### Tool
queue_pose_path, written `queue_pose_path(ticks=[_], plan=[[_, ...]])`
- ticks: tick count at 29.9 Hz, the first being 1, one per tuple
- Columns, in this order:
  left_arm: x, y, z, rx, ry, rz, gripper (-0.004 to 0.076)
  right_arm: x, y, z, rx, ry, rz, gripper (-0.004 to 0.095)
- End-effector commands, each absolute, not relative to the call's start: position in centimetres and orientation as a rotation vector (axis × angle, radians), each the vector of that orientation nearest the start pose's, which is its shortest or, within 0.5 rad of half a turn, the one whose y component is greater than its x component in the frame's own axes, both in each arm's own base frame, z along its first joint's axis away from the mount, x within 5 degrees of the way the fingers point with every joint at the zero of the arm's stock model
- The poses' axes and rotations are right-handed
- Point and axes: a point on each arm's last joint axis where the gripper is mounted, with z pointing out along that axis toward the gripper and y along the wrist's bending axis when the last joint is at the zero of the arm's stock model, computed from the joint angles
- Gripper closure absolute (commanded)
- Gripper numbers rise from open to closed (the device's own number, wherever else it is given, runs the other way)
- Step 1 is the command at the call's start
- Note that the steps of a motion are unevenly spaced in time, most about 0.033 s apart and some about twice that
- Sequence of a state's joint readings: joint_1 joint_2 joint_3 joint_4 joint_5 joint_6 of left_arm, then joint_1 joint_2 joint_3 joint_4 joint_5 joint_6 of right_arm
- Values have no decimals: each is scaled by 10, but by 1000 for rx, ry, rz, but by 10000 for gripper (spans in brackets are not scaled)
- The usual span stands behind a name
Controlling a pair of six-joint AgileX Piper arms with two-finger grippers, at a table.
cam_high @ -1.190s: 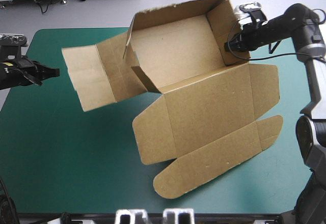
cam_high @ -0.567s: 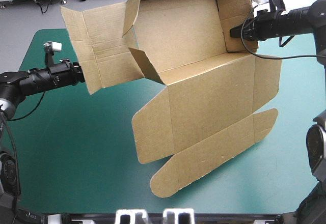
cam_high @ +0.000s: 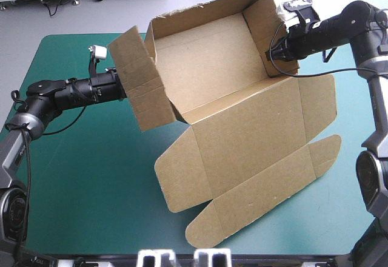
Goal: Fold the box
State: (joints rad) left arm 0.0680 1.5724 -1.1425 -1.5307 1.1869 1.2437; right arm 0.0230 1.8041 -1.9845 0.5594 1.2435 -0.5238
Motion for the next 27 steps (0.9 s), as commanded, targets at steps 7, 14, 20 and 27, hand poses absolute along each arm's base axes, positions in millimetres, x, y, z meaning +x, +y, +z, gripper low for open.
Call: queue_pose_path(ticks=[7, 14, 20, 27], plan=[[293, -81, 368, 588, 1697, -1421, 359, 372, 58, 443, -557, 2212, 484, 932], [295, -81, 386, 591, 1673, -1422, 356, 375, 78, 443, -554, 2195, 348, 932], [296, -81, 395, 617, 1686, -1395, 356, 380, 86, 435, -548, 2218, 310, 933], [301, -78, 383, 638, 1822, -1239, 356, 385, 80, 430, -558, 2241, 219, 933]])
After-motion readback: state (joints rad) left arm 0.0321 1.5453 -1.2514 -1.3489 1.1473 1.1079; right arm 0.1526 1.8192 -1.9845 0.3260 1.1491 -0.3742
